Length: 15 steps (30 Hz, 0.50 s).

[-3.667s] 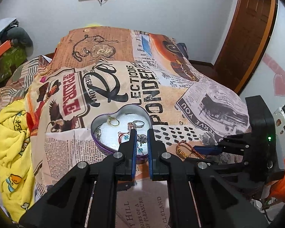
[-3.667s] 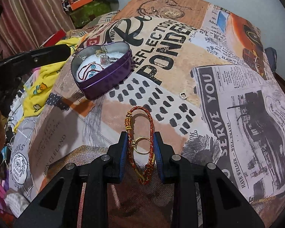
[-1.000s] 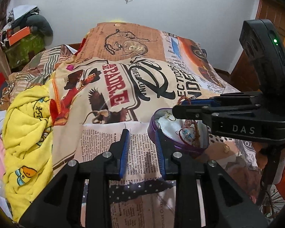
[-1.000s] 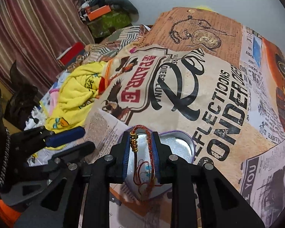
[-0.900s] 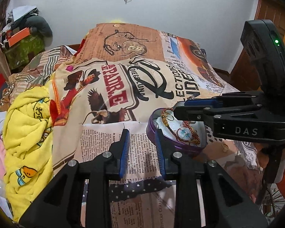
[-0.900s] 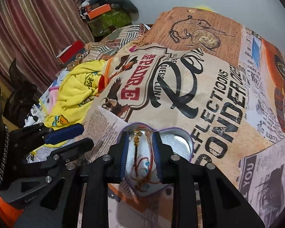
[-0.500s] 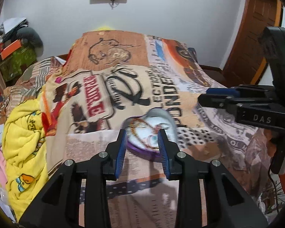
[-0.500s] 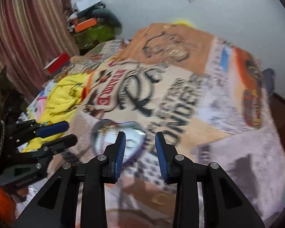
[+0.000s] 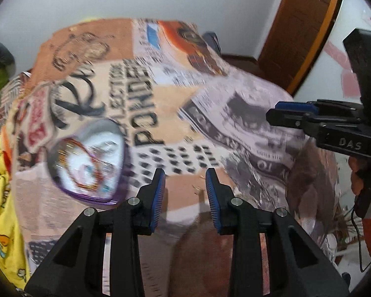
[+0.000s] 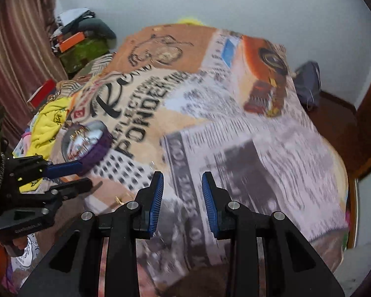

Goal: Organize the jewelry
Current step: 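Grasp the small gold ring with the left tool while the right approaches a small silver ring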

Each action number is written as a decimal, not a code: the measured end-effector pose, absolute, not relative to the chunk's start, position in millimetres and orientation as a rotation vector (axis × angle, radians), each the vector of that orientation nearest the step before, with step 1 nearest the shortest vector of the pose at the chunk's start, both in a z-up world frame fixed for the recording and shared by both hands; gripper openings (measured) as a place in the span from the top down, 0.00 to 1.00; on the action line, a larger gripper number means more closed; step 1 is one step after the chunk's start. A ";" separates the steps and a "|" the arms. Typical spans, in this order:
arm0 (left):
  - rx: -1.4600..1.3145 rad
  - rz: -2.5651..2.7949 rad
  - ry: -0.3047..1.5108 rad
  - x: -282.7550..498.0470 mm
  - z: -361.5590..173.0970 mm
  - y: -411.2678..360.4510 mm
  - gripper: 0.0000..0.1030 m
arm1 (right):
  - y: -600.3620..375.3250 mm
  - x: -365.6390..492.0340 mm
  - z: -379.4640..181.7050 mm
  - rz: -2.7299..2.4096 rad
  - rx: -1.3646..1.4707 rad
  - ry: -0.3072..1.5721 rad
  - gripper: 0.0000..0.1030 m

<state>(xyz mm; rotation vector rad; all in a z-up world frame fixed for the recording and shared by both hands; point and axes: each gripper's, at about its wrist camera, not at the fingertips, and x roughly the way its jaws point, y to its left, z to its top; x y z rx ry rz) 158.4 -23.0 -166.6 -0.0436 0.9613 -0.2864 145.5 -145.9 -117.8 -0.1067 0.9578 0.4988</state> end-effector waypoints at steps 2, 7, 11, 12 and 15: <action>-0.033 -0.298 0.996 162.3 -179.0 -32.1 0.68 | -151.6 143.3 -125.0 0.496 -0.094 0.974 0.72; -0.030 -0.315 1.051 171.8 -201.4 -43.9 0.68 | -158.8 137.8 -140.0 0.503 -0.083 1.007 0.72; -0.005 -0.319 1.029 173.0 -207.6 -50.3 0.68 | -158.7 138.0 -148.7 0.515 -0.076 1.025 0.72; -0.007 -0.320 1.026 173.6 -208.6 -51.0 0.69 | -158.1 138.2 -150.9 0.519 -0.074 1.029 0.72; -0.003 -0.314 1.016 174.7 -211.0 -51.6 0.82 | -155.1 139.5 -154.5 0.530 -0.073 1.033 0.72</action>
